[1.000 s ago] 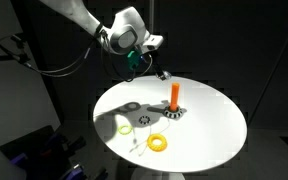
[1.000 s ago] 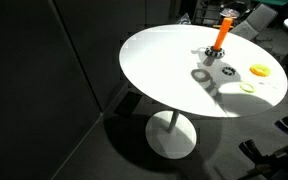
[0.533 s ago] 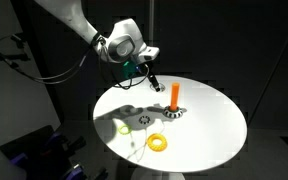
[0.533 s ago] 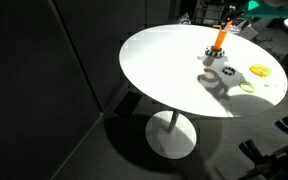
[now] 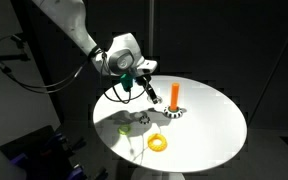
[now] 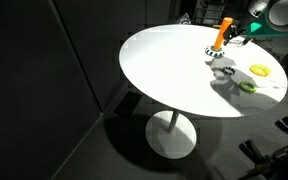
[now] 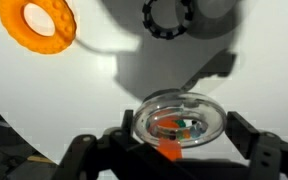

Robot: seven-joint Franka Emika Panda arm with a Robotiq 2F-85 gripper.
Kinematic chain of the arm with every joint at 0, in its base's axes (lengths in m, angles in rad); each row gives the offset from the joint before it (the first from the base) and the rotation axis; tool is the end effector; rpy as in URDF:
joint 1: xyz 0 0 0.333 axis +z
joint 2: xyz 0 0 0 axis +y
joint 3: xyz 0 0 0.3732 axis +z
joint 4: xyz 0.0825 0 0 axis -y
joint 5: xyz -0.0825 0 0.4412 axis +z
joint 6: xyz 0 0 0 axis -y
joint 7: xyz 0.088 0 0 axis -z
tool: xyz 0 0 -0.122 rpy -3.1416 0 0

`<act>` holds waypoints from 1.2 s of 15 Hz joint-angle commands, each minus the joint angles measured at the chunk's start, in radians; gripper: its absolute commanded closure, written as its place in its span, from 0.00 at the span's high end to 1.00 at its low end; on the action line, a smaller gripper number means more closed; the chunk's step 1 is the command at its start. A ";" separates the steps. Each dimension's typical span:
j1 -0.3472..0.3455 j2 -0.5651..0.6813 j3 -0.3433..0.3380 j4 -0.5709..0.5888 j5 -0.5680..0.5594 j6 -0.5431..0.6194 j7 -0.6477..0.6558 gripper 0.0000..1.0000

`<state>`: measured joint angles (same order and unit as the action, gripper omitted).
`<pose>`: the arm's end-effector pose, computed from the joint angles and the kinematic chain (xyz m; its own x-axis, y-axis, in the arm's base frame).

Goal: Remove the colorless ring from the orange rod and put it on the table

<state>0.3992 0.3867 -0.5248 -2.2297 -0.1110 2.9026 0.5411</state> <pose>0.6295 -0.0692 0.2454 0.8169 -0.4314 0.3829 -0.4873 -0.8713 0.0578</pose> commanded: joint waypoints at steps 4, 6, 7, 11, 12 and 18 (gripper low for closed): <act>-0.035 0.040 0.011 -0.048 -0.003 0.169 0.007 0.66; -0.024 0.052 -0.002 -0.059 -0.002 0.213 0.012 0.66; -0.020 0.059 -0.009 -0.062 -0.004 0.229 0.012 0.85; -0.013 0.061 -0.021 -0.062 -0.009 0.194 -0.001 1.00; -0.004 0.060 -0.031 -0.059 -0.012 0.170 -0.002 1.00; -0.006 -0.006 -0.020 -0.010 -0.062 -0.174 -0.067 1.00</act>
<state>0.4080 0.4441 -0.5582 -2.2643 -0.1181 2.8950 0.5029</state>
